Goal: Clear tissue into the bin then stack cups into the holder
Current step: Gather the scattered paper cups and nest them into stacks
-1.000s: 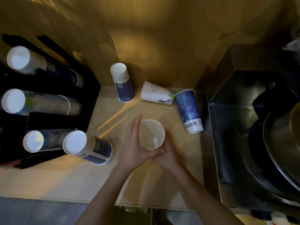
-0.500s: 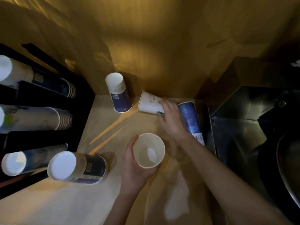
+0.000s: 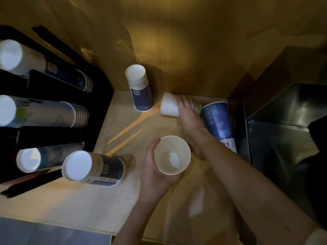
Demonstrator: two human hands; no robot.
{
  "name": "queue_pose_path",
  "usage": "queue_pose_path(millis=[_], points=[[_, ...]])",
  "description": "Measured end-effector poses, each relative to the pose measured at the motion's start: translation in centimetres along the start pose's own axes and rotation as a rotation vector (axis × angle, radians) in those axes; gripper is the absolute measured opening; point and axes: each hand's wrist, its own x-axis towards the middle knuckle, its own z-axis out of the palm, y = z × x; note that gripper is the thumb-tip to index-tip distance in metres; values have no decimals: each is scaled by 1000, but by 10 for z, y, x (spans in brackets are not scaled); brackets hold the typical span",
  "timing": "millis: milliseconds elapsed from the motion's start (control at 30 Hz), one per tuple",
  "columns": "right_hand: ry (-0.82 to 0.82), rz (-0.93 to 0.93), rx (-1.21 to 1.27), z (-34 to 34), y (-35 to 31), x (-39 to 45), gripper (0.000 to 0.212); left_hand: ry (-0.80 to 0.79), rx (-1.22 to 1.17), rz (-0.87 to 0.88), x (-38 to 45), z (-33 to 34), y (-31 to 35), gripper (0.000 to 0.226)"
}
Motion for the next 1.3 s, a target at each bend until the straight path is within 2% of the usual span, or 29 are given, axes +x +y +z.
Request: queue_pose_path(millis=[100,267,367,433,500,600,667,867,967,1067,1233,1300], points=[[50,-3,205,-7,1,-8,73,1,-3,-11,-1,0,1,95],[259,221,921,-60,-21,-35,77,0,-18,-10,1,-1,4,95],[370,289,1389,-102,-43,-58,66,4,-9,-8,0,0,5,98],[394,310,1519,-124,-54,-76,64,16,-9,-20,-2,0,5,99],[346,309,1587,-133,-60,-97,65,25,-3,-27,-2,0,7,100],[235,323,1581,-128,-64,-126,77,52,11,-39,-4,2,10,97],[238,318,1455,-119,-64,-144,90,64,-1,-44,-6,2,12,90],[224,289,971,-86,-64,-176,89,25,-23,-8,-5,-3,9,86],[121,257,866,-79,-64,-180,102,31,-23,-24,-6,-2,10,85],[101,232,836,-80,-63,-181,109,32,-34,-26,-5,0,7,87],[8,135,629,-80,-64,-176,97,26,-35,2,-3,0,2,89],[-29,159,637,-79,-66,-176,94,23,-37,18,-4,1,2,88]])
